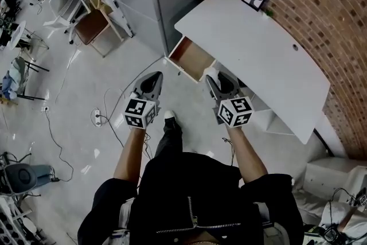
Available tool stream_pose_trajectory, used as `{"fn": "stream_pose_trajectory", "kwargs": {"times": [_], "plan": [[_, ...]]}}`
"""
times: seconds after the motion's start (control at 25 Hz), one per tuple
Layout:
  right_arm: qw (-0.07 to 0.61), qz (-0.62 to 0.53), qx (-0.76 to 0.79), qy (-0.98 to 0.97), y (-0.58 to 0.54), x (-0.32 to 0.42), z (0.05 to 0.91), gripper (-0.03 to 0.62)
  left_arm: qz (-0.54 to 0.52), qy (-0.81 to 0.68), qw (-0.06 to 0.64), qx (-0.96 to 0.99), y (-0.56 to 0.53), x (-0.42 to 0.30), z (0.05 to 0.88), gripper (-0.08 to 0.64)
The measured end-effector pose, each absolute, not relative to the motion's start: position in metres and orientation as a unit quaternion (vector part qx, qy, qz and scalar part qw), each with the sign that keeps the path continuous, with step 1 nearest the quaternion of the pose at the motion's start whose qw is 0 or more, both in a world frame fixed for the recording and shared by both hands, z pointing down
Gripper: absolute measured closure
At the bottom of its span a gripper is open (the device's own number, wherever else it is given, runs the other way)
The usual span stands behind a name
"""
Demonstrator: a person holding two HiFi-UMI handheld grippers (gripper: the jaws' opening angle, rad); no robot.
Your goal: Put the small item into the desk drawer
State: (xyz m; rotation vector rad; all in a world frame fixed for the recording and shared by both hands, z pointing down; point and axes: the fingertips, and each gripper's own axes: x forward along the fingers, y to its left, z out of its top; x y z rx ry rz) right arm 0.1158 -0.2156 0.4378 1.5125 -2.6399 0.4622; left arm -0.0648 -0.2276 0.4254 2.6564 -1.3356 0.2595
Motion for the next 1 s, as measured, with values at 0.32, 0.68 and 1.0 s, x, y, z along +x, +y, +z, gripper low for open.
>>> {"fn": "stream_pose_trajectory", "kwargs": {"times": [0.32,0.68,1.0], "plan": [[0.035,0.151,0.521,-0.84,-0.317,0.082,0.431,0.43,0.104,-0.394,0.071,0.911,-0.342,-0.079,0.422,0.538],[0.033,0.152,0.543,-0.825,-0.369,0.073,0.432,0.43,0.103,-0.37,0.071,0.921,-0.406,-0.087,0.423,0.538],[0.034,0.15,0.538,-0.829,-0.391,0.085,0.432,0.43,0.096,-0.38,0.078,0.917,-0.424,-0.083,0.421,0.539]]}}
